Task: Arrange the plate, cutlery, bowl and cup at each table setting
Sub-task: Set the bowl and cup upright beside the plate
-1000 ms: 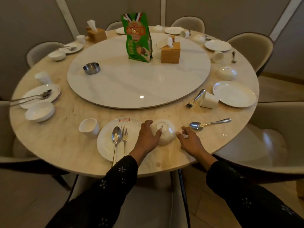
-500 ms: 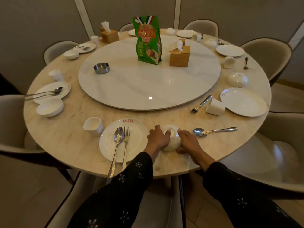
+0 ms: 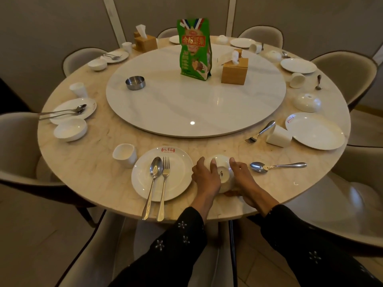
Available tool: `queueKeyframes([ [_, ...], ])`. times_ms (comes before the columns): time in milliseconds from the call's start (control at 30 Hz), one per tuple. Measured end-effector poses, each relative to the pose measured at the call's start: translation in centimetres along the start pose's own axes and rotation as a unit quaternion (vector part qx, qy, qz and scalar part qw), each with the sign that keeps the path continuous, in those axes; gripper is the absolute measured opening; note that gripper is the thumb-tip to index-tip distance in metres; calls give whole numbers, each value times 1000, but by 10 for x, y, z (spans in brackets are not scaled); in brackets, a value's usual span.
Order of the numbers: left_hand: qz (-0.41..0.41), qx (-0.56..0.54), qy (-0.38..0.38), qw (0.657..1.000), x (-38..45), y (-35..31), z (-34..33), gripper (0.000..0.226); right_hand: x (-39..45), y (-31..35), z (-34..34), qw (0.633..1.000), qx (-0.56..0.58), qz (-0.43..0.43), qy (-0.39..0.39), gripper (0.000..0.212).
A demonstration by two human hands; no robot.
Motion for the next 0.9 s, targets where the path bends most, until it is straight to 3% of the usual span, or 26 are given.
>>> queueKeyframes([
  [200,-58,-134,-9,989,-16,-7,-3,38,-4,27,-6,998,22,30,-51,58],
  [367,51,-279,-35,958,-17,-19,-5,39,-14,28,-11,962,-53,207,-169,48],
  [500,135,-381,5,914,-5,-13,12,22,-18,19,-8,943,-60,279,-171,74],
  [633,119,-379,34,917,1,0,25,20,-12,8,-11,949,-76,275,-133,74],
  [700,101,-361,44,926,0,5,29,40,-14,9,-13,956,-56,262,-117,58],
  [767,73,-340,59,936,3,8,32,44,-16,11,-13,964,-36,242,-106,47],
  [900,-11,-289,105,951,10,-2,38,39,-11,22,-6,975,-37,200,-89,52],
])
Point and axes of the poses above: each hand's wrist, its own x-axis towards the middle knuckle, its own z-axis out of the back of the hand, y = z × x, the point moved 1 cm from there along x, towards the middle knuckle, and after that the axes turned 15 degrees about -x, right-handed, at the moved point
